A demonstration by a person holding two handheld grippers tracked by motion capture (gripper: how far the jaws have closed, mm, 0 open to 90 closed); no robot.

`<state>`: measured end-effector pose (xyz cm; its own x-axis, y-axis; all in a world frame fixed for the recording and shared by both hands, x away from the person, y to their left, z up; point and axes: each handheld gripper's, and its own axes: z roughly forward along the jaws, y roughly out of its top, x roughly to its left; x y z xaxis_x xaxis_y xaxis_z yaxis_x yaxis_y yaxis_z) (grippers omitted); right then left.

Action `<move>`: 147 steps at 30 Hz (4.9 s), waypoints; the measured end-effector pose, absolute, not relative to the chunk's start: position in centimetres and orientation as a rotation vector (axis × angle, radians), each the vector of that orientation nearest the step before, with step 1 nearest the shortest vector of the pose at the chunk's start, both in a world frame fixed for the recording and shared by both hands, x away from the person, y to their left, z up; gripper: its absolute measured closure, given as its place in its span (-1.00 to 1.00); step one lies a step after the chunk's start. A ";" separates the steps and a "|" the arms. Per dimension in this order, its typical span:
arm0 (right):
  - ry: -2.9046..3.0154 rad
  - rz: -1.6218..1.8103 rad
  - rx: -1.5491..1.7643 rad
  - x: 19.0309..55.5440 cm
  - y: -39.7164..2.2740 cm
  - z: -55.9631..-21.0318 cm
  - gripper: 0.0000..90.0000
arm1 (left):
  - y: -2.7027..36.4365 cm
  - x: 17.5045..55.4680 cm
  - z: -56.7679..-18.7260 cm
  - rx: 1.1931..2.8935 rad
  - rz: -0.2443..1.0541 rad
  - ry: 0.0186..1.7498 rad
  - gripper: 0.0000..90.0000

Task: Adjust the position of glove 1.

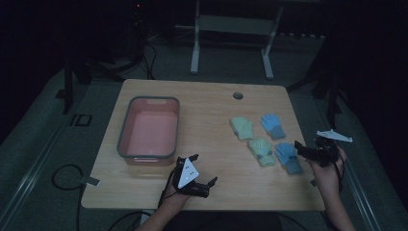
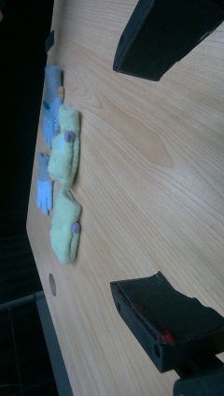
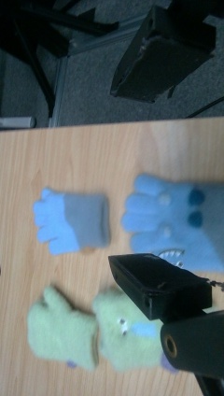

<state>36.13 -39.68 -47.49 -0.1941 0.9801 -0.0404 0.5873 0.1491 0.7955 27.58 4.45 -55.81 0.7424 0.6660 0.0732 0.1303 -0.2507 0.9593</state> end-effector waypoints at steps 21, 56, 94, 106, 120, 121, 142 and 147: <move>1.952 0.956 1.363 40.2 -34.2 -44.4 -0.38 | 4.4 27.5 -55.8 1.782 0.579 0.618 -1.00; 2.247 0.948 1.302 48.4 -24.8 -47.8 0.02 | 4.5 27.6 -55.8 1.780 0.569 0.611 -1.00; 2.330 0.778 1.315 50.5 -21.6 -53.2 0.88 | 4.6 27.7 -55.8 1.774 0.559 0.621 -1.00; 2.266 0.856 1.364 48.4 -19.7 -49.1 0.89 | 4.6 27.7 -55.8 1.775 0.557 0.624 -1.00; 2.189 0.978 1.383 41.6 -17.3 -45.9 0.89 | 4.5 27.7 -55.8 1.776 0.562 0.625 -1.00; 2.179 0.972 1.379 41.0 -17.2 -46.0 0.89 | 4.5 27.7 -55.8 1.777 0.560 0.625 -1.00; 2.086 0.856 1.525 37.5 -15.7 -51.4 0.89 | 4.6 27.6 -55.8 1.770 0.570 0.623 -1.00; 2.097 0.839 1.532 37.6 -15.0 -52.7 0.88 | 4.6 27.6 -55.8 1.770 0.565 0.622 -1.00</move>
<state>37.56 -15.03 -52.73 -0.3124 0.9497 0.0231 0.7034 0.2149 0.6775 27.61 4.60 -55.82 0.7464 0.6623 0.0653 0.1289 -0.2401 0.9622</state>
